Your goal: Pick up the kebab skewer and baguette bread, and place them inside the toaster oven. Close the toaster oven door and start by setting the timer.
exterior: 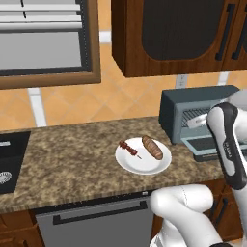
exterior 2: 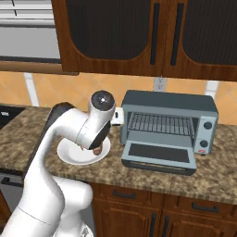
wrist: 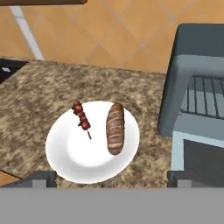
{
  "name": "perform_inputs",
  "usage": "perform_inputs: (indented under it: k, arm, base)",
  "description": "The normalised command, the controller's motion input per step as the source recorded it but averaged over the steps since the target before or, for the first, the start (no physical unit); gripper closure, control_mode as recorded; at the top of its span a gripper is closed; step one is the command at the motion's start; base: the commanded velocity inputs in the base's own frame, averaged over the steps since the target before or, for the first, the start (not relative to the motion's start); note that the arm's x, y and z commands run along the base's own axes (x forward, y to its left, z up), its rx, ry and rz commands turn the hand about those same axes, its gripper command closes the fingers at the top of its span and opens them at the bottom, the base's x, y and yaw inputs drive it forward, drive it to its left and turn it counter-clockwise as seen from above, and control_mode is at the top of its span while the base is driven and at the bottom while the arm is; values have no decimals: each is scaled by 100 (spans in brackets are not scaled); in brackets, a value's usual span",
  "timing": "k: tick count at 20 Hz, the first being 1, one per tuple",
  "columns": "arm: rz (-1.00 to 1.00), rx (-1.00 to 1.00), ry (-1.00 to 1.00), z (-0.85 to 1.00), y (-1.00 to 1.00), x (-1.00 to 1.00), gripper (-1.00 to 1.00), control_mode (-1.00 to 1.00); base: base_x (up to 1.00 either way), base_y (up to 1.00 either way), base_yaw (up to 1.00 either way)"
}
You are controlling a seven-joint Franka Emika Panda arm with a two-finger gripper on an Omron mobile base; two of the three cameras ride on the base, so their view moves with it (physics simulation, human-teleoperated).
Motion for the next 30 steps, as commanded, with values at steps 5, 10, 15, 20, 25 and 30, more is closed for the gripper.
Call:
perform_inputs:
  k: [5, 10, 15, 20, 25, 30]
  arm:
    - [20, 14, -46, -31, -99, 8, -100, -100]
    - [5, 22, -12, -17, -88, 68, -100, -100]
    - [1, 24, -10, 0, -61, 69, -100, -100]
    - [0, 4, -8, -14, -34, 69, -100, -100]
    - [0, -8, -2, -42, -19, 52, -100, -100]
    - [0, -4, 0, -16, -25, 45, -100, -100]
  base:
    - [0, 0, 0]
    - [0, 0, 0]
    - [0, 0, 0]
    - [0, 0, 0]
    - [0, 0, 0]
    - [0, 0, 0]
